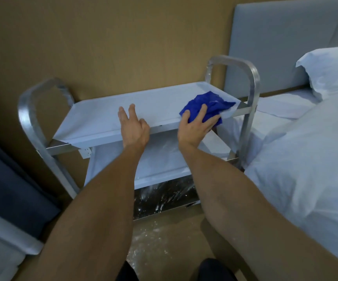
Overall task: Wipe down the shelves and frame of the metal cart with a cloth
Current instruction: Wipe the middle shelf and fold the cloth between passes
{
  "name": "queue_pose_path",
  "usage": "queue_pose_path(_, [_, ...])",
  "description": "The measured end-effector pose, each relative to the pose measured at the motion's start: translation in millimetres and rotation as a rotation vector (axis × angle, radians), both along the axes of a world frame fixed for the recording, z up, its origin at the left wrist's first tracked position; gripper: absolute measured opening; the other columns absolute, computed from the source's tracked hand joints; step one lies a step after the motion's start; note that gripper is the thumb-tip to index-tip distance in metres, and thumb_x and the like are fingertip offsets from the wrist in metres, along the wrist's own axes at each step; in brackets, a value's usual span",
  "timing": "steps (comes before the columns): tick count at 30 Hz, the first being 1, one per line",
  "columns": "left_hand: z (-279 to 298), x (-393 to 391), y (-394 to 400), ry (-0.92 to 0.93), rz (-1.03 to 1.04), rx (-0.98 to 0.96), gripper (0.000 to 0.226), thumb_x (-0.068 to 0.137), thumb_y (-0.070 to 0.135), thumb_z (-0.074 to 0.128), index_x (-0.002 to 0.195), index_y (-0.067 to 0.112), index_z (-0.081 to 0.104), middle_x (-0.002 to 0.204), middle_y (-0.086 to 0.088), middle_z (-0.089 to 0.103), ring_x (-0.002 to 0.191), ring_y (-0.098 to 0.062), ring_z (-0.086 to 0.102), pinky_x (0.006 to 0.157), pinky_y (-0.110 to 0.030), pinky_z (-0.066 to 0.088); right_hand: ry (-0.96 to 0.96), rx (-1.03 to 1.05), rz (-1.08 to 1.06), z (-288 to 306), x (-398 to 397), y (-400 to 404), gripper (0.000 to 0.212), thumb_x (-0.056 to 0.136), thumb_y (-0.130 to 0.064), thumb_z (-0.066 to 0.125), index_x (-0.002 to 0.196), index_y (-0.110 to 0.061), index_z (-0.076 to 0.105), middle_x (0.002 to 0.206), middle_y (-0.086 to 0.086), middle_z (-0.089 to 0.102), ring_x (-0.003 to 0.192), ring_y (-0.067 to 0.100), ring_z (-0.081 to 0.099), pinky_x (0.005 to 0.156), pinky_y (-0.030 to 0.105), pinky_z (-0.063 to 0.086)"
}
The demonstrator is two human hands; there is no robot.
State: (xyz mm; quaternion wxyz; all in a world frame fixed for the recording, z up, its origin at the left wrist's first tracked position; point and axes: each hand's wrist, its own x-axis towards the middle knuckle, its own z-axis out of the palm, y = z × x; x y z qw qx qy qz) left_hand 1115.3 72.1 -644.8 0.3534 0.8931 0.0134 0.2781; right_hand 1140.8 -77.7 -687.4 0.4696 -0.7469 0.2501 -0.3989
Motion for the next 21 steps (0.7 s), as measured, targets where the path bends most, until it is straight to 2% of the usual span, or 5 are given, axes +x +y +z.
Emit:
queue_pose_path(4, [-10, -31, 16, -0.118, 0.113, 0.071, 0.037, 0.096, 0.016, 0.046, 0.132, 0.013, 0.052, 0.14, -0.01, 0.044, 0.122, -0.027, 0.051, 0.094, -0.037, 0.046, -0.008, -0.084, 0.095, -4, -26, 52, 0.06, 0.097, -0.046, 0.051, 0.149, -0.018, 0.038, 0.156, 0.028, 0.022, 0.141, 0.043, 0.029, 0.112, 0.053, 0.036])
queue_pose_path(7, [-27, -51, 24, -0.072, 0.222, 0.001, 0.023, 0.098, 0.018, 0.044, 0.112, 0.01, 0.061, 0.111, -0.013, 0.062, 0.094, -0.031, 0.062, 0.078, -0.037, 0.048, -0.058, -0.13, 0.152, -14, -60, 70, 0.056, 0.093, -0.037, 0.062, 0.143, -0.017, 0.046, 0.133, 0.024, 0.046, 0.113, 0.037, 0.051, 0.092, 0.047, 0.05])
queue_pose_path(11, [-37, -64, 31, 0.379, 0.056, -0.434, 0.035, 0.099, 0.037, 0.046, 0.099, 0.006, 0.064, 0.102, -0.017, 0.065, 0.095, -0.034, 0.063, 0.079, -0.036, 0.044, 0.104, -0.218, 0.294, -42, -102, 79, 0.065, 0.081, -0.03, 0.071, 0.138, -0.029, 0.04, 0.121, 0.016, 0.052, 0.105, 0.031, 0.052, 0.091, 0.043, 0.048])
queue_pose_path(15, [-29, -78, 36, 0.772, -0.141, -0.777, 0.059, 0.097, 0.052, 0.043, 0.14, 0.01, 0.045, 0.125, -0.014, 0.058, 0.107, -0.032, 0.06, 0.097, -0.045, 0.044, 0.285, -0.193, 0.44, -64, -118, 89, 0.066, 0.08, -0.032, 0.073, 0.134, -0.032, 0.036, 0.121, 0.009, 0.054, 0.11, 0.026, 0.053, 0.095, 0.04, 0.047])
queue_pose_path(21, [-47, -77, 46, 1.024, -0.092, -0.882, 0.065, 0.086, 0.051, 0.064, 0.128, 0.005, 0.047, 0.113, -0.015, 0.06, 0.094, -0.027, 0.061, 0.066, -0.036, 0.052, 0.387, 0.481, 0.756, -71, -116, 89, 0.01, 0.096, -0.038, 0.05, 0.092, -0.029, 0.054, 0.12, 0.006, 0.059, 0.103, 0.027, 0.058, 0.088, 0.051, 0.057])
